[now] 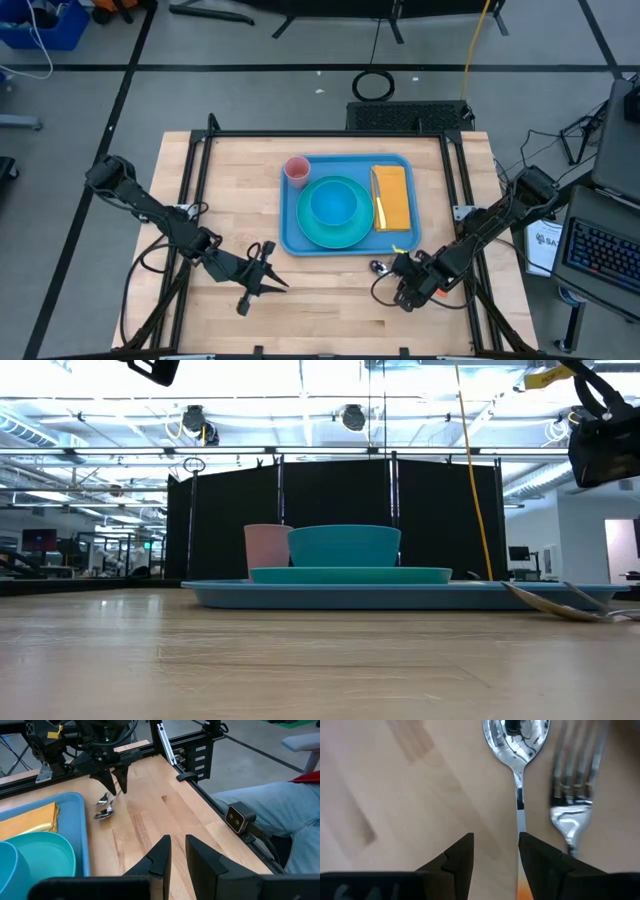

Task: Set up tray
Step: Put the orange spoon on top of the yellow napkin to the right of the yellow knife

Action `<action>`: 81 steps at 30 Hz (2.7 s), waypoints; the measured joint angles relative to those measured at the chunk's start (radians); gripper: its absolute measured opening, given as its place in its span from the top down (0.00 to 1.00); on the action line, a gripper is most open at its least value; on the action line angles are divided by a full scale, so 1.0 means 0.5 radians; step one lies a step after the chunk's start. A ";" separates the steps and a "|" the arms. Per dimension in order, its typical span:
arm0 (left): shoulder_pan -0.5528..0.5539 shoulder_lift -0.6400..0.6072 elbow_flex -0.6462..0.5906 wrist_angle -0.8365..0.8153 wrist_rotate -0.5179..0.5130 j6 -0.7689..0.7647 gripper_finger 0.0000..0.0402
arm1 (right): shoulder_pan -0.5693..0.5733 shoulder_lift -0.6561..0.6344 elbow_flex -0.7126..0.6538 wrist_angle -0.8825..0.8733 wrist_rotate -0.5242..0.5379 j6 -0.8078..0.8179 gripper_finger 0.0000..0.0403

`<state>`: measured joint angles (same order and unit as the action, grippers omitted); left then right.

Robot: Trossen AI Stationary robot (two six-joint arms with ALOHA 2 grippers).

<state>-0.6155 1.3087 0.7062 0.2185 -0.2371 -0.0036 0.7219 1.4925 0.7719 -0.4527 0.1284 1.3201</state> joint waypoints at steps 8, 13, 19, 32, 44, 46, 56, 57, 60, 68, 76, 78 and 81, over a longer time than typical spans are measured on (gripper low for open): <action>0.000 0.000 0.000 -0.003 0.000 -0.003 0.84 | 0.000 0.008 0.003 -0.066 0.001 0.006 0.63; -0.001 0.000 0.000 -0.009 0.000 -0.003 0.84 | -0.001 0.009 0.002 0.039 0.001 0.006 0.63; -0.001 0.000 0.000 -0.011 0.000 -0.003 0.84 | -0.001 0.011 0.002 0.117 0.003 -0.037 0.63; 0.000 0.000 0.000 -0.011 0.000 -0.002 0.84 | -0.001 0.021 0.002 0.023 0.018 -0.046 0.63; 0.000 0.000 0.000 -0.013 0.000 -0.002 0.84 | 0.000 0.121 0.009 0.079 0.019 -0.053 0.66; 0.000 0.000 0.000 -0.012 -0.001 -0.002 0.84 | 0.000 0.121 0.008 0.075 0.019 -0.063 0.70; 0.000 0.000 -0.001 -0.013 0.000 -0.002 0.84 | -0.002 0.127 0.005 0.104 0.022 -0.152 0.98; 0.000 0.000 0.000 -0.013 0.000 -0.002 0.84 | -0.002 0.127 0.005 0.106 0.024 -0.152 0.97; 0.000 0.000 -0.001 -0.013 0.000 -0.002 0.84 | 0.000 0.128 0.005 0.122 0.058 -0.152 0.97; -0.001 0.000 0.000 -0.012 -0.001 -0.002 0.84 | 0.000 0.132 0.004 0.195 0.115 -0.143 0.99; 0.000 0.000 0.000 -0.012 -0.001 -0.002 0.84 | -0.001 0.129 0.007 0.297 0.215 -0.096 1.00; 0.000 0.000 0.000 -0.012 0.000 -0.002 0.84 | -0.002 0.128 0.006 0.330 0.220 -0.095 1.00; 0.000 0.000 -0.001 -0.012 -0.001 -0.002 0.84 | -0.005 0.113 0.005 0.314 0.266 -0.071 1.00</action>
<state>-0.6155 1.3087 0.7059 0.2126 -0.2375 -0.0048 0.7193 1.5490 0.7742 -0.2958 0.2615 1.2844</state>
